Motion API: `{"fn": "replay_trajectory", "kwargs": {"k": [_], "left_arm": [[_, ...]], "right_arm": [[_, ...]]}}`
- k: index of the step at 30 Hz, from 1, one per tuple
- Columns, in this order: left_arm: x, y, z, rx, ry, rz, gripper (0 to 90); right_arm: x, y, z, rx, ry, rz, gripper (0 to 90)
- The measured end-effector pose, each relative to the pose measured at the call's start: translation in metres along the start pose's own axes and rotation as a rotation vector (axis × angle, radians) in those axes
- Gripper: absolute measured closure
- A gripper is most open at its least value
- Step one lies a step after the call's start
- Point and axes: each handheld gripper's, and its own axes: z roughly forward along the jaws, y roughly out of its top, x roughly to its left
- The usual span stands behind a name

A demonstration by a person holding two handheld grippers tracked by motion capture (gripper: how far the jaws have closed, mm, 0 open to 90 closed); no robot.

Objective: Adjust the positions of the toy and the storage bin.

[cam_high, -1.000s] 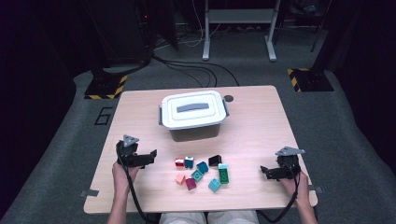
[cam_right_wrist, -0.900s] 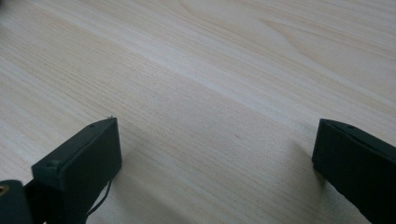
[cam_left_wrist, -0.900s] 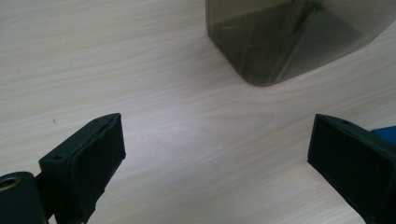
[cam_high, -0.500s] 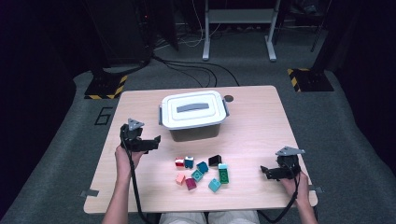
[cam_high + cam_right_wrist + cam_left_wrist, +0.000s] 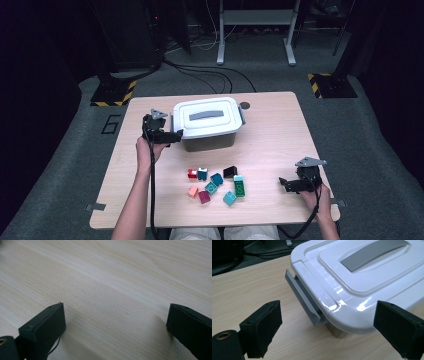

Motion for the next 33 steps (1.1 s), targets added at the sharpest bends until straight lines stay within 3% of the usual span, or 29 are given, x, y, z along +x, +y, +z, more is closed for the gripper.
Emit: {"fn": "replay_trajectory", "kwargs": {"k": [7,11,16,18,24,33], "left_arm": [[0.003,0.005,0.015,0.024,0.022,0.0,14.9],[0.004,0.005,0.019,0.017,-0.009,-0.006,18.1],[0.004,0.006,0.024,0.011,-0.079,-0.005,19.8],[0.004,0.006,0.024,0.008,-0.076,-0.017,19.6],[0.004,0.008,0.025,0.014,-0.082,0.0,19.5],[-0.006,0.011,0.031,-0.002,-0.091,-0.002,19.4]], "right_arm": [[0.0,0.0,0.0,-0.002,-0.009,0.002,2.7],[0.0,0.0,0.0,-0.002,-0.008,0.001,2.7],[0.0,0.0,0.0,-0.002,-0.008,0.0,2.9],[0.0,0.0,0.0,-0.003,-0.009,0.0,3.0],[0.0,0.0,0.0,-0.004,-0.01,0.0,3.1],[0.0,0.0,0.0,-0.004,-0.008,0.001,3.1]]}}
